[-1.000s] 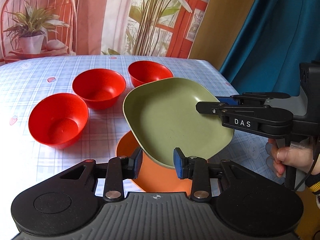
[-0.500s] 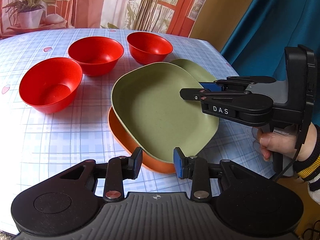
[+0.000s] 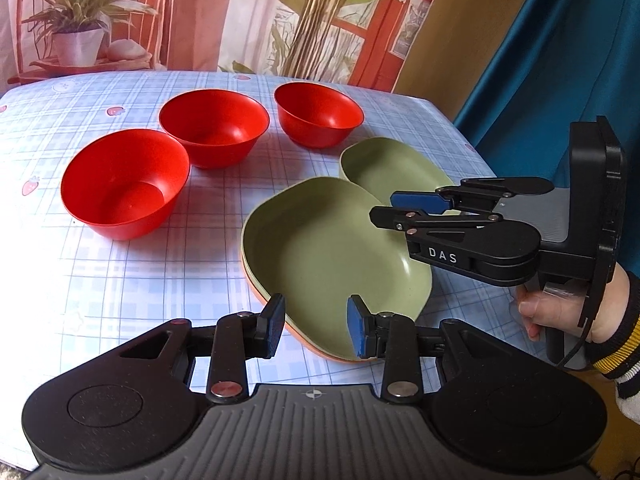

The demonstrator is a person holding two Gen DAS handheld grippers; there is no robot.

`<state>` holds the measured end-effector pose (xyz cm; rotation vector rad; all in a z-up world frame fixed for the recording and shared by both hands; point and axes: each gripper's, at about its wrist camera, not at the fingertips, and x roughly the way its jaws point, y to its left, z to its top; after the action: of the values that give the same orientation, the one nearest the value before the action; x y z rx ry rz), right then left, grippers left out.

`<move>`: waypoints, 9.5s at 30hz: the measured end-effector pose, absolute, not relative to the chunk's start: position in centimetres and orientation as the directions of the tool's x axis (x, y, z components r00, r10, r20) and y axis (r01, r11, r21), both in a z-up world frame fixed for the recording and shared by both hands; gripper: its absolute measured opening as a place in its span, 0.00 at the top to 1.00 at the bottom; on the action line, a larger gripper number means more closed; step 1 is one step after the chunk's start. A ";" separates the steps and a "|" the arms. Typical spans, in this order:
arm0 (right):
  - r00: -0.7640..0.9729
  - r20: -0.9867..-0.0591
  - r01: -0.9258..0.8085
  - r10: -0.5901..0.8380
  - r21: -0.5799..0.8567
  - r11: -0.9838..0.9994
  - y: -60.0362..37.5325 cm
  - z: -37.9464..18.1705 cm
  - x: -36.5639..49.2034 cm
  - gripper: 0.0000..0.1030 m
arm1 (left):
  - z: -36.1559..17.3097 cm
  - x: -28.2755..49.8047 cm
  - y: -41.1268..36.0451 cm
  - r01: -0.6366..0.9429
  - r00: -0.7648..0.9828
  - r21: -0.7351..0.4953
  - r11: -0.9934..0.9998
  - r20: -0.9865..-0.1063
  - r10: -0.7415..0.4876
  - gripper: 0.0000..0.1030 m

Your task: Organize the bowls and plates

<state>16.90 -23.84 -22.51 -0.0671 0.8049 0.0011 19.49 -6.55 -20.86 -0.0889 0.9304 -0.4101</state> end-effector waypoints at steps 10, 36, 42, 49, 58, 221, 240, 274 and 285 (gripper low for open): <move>0.720 -0.688 0.064 -0.092 -0.066 0.996 -27.5 -21.2 16.1 0.79 | -19.6 22.9 -7.5 0.295 0.566 -0.211 0.932 -0.747 -0.348 0.65; 0.681 -0.694 0.340 -0.233 0.018 0.940 -35.8 -24.5 14.3 0.76 | -20.9 30.5 -13.5 0.349 0.536 -0.163 0.923 -0.773 -0.339 0.65; 0.670 -0.703 0.375 -0.237 0.045 0.926 -36.2 -25.1 14.4 0.76 | -21.7 31.9 -14.5 0.358 0.526 -0.154 0.921 -0.782 -0.335 0.64; 0.665 -0.715 0.379 -0.216 0.075 0.922 -36.4 -26.1 14.0 0.86 | -22.5 32.9 -15.6 0.375 0.510 -0.144 0.916 -0.793 -0.333 0.64; 0.671 -0.714 0.384 -0.202 0.101 0.918 -36.4 -26.8 13.7 0.89 | -22.9 33.0 -16.8 0.400 0.496 -0.154 0.904 -0.792 -0.355 0.59; 0.774 -0.589 0.318 -0.233 0.042 0.947 -25.7 -16.7 18.7 0.00 | -13.8 28.3 -0.1 0.188 0.794 -0.051 0.981 -0.580 -0.182 0.10; 0.741 -0.636 0.301 -0.217 0.026 0.953 -30.5 -19.8 24.0 0.10 | -15.5 33.8 -4.4 0.227 0.750 -0.074 0.971 -0.623 -0.223 0.12; 0.717 -0.693 0.279 -0.075 0.186 0.942 -33.5 -25.7 28.5 0.86 | -21.4 41.2 -12.9 0.352 0.577 -0.125 0.928 -0.751 -0.320 0.54; 0.724 -0.687 0.275 -0.069 0.196 0.941 -33.6 -25.8 28.3 0.87 | -21.8 41.4 -12.9 0.359 0.565 -0.132 0.924 -0.757 -0.328 0.61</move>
<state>28.28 -33.60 -25.81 0.2956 0.7401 -0.1930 41.37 -12.87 -21.75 0.0380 0.8828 -0.4041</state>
